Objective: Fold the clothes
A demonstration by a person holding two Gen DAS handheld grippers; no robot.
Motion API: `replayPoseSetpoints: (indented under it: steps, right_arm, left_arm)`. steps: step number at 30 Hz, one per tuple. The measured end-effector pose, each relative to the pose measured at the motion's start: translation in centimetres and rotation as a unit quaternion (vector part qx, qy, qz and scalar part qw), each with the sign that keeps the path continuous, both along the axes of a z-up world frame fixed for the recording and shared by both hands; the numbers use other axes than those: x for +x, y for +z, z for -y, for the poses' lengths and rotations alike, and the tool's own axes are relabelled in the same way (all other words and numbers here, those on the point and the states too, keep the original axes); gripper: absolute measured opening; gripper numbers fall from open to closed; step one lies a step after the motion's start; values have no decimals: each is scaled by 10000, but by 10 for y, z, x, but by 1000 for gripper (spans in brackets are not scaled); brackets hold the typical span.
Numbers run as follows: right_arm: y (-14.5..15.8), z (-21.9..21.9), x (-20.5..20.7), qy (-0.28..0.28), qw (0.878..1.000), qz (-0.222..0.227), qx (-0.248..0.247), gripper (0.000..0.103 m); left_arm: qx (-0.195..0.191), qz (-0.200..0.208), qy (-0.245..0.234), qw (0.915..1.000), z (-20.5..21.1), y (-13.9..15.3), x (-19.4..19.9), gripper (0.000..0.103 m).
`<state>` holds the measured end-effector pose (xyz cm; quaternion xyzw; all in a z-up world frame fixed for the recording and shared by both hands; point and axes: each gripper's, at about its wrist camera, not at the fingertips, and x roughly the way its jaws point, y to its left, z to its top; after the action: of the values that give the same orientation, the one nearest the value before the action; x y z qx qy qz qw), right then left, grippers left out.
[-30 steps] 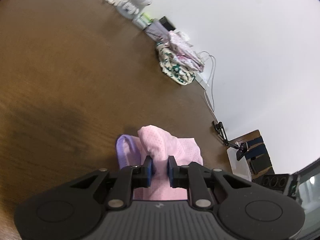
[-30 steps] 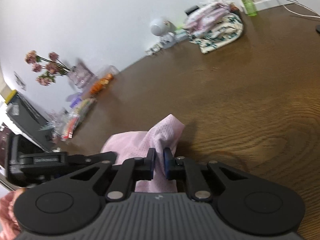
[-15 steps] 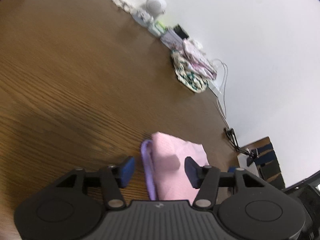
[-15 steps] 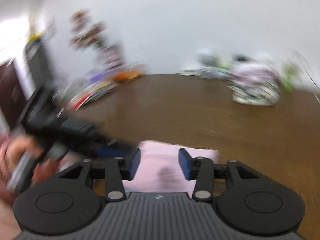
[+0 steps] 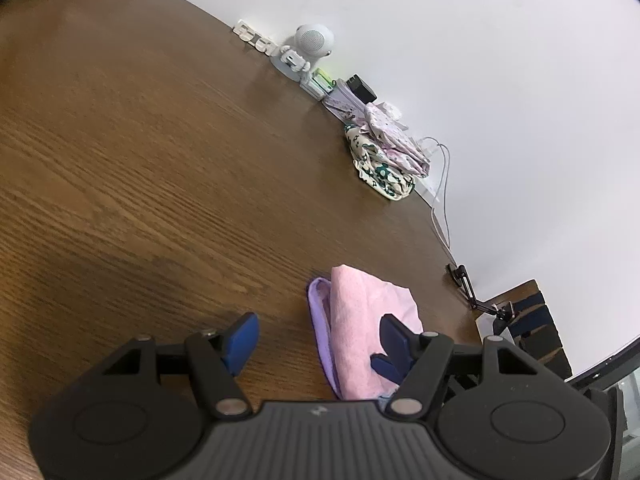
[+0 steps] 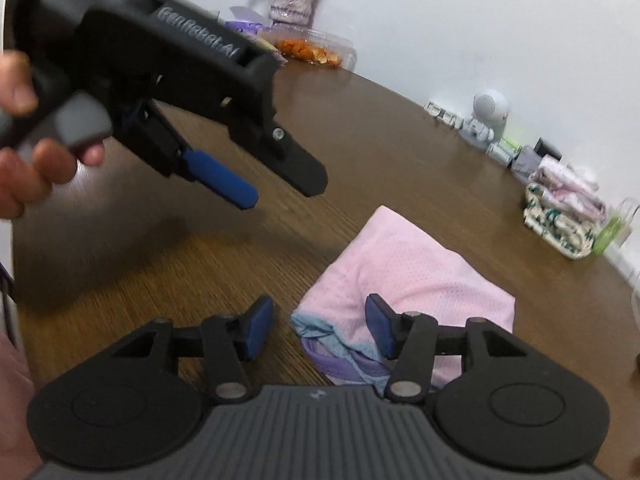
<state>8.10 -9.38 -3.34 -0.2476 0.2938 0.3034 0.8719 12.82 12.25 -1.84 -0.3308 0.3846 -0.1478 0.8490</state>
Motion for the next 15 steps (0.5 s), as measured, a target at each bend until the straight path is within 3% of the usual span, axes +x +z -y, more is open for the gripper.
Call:
replayPoseSetpoints:
  steps: [1,2,3,6,10,15]
  right_arm:
    - [0,0,1,-21,10000,-19,-1,46]
    - [0,0,3,-55,10000,5,-48,29]
    - [0,-1,5,-82,9999,28,-93,23]
    - [0,-1,6,-3,9999,73,-152,18]
    - [10,22,26,-383,9944,-593,785,11]
    - [9,61,46,-889,9632,-1386,2125,11]
  left_arm:
    - [-15,-14,-5,10000,0,-1,0,66]
    - [-38,-30,-18,10000,0,-2,0,66]
    - [-61,-46,-36,10000,-1,-3,-1,66]
    - [-155,-108,-94,9998,4,-6,3,66]
    - [-344,-241,-167,9990,10,-13,8,66]
    - [-713,-447,-280,9961,19,-21,19,65]
